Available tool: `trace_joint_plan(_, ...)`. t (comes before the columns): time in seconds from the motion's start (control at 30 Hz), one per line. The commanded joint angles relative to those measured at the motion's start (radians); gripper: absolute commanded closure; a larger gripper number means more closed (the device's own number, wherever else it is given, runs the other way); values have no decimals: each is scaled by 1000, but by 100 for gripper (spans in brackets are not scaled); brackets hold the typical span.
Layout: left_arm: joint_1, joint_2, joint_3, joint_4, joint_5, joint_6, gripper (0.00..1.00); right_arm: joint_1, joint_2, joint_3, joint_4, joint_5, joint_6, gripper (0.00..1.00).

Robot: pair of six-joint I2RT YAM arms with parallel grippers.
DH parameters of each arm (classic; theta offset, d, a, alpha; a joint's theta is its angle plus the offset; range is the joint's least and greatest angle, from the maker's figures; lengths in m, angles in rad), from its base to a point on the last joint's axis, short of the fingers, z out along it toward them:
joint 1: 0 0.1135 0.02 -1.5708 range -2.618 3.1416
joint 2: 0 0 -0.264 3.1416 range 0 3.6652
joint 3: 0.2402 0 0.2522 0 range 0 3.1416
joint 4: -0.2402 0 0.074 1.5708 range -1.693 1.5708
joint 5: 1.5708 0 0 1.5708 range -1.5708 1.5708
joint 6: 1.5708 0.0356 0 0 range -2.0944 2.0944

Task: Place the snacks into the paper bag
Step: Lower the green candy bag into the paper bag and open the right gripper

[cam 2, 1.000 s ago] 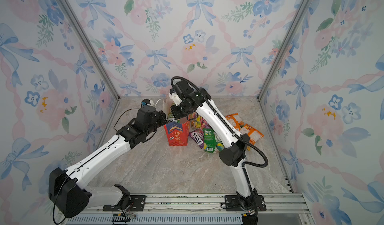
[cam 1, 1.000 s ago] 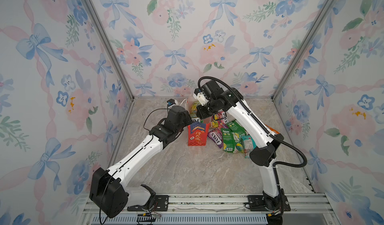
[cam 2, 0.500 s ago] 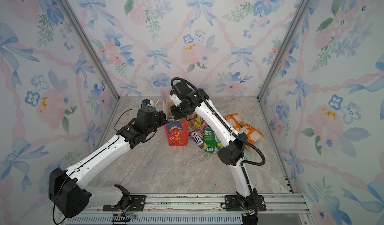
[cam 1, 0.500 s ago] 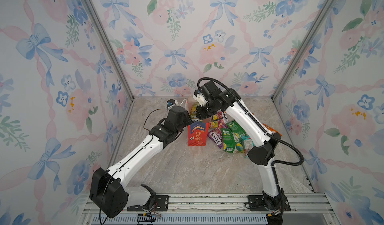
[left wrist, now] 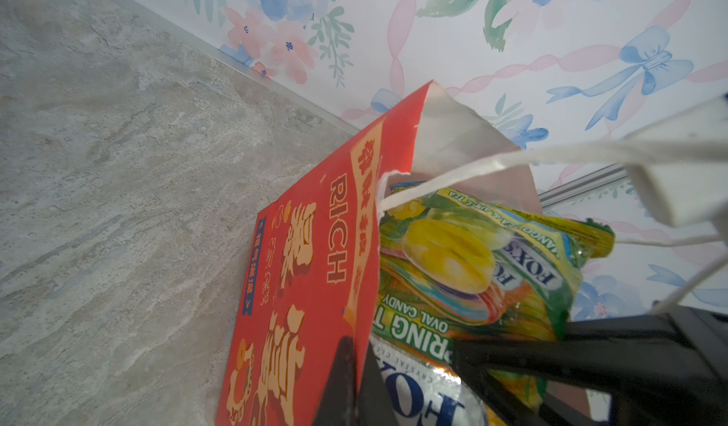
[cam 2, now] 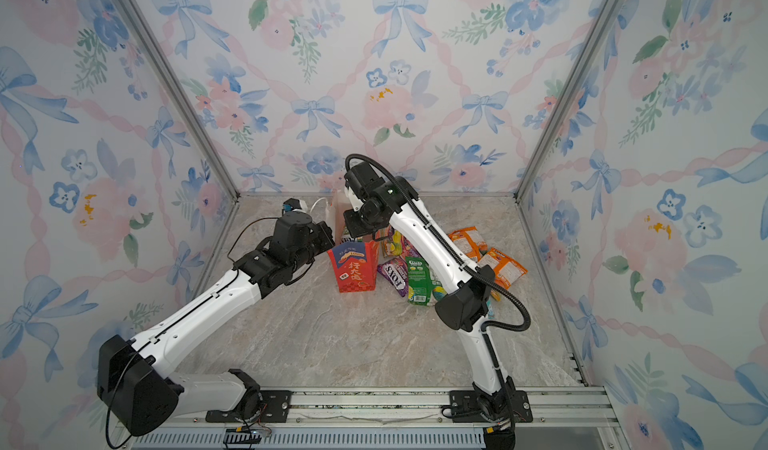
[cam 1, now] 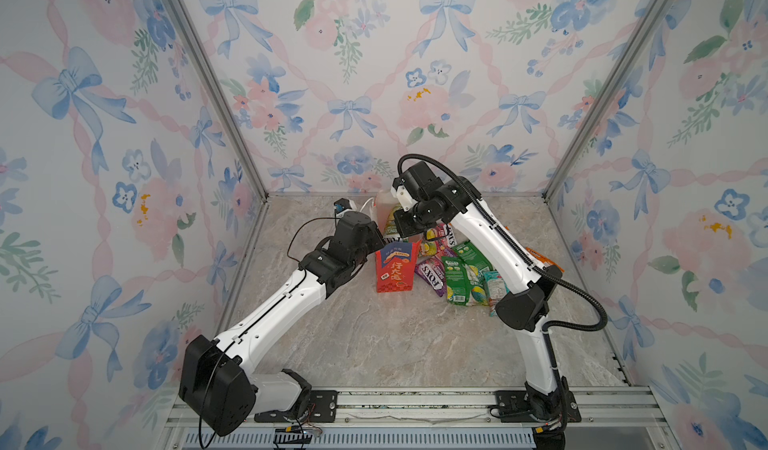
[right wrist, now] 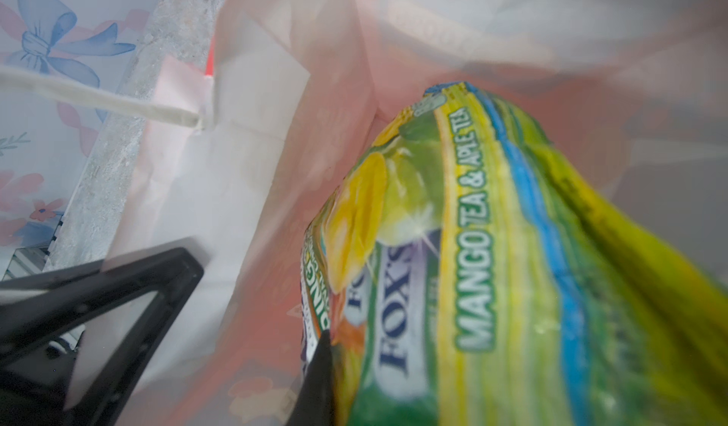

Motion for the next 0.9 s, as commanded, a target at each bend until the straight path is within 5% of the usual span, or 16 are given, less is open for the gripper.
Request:
trace_joint_plan(0.0, -7, 4, 10, 13, 1, -9, 100, 6, 4, 3, 10, 41, 12, 91)
trace_joint_plan(0.87, -9, 4, 7, 14, 0, -7, 100, 13, 4, 5, 16, 17, 8, 78)
